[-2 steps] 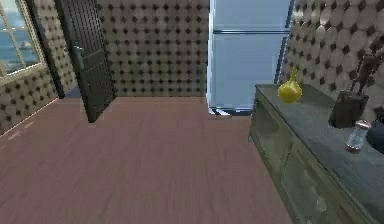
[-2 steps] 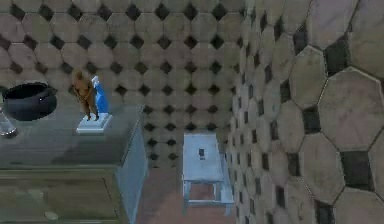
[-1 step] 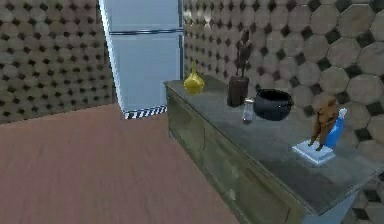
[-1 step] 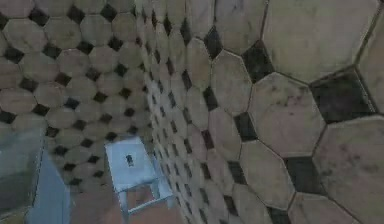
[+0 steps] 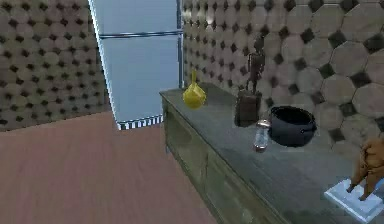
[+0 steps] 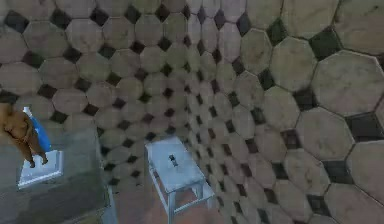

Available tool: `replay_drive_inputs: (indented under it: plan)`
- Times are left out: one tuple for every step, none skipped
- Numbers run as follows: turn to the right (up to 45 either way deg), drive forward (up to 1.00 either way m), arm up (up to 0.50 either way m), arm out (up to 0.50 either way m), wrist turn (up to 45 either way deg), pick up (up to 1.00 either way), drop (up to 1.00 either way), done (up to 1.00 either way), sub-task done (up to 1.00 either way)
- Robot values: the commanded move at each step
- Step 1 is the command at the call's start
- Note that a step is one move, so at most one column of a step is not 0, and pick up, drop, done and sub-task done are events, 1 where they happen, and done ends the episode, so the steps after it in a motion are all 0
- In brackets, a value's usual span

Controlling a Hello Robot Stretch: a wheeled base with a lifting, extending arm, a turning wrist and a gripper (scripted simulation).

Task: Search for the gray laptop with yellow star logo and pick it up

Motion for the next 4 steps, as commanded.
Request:
replay_drive_inputs:
  plan:
    - [-45.0,0.0,0.0,0.0,0.0,0.0,0.0,0.0,0.0]
    - [-30.0,0.0,0.0,0.0,0.0,0.0,0.0,0.0,0.0]
    - [0.0,1.0,0.0,0.0,0.0,0.0,0.0,0.0,0.0]
    - [-3.0,0.0,0.0,0.0,0.0,0.0,0.0,0.0,0.0]
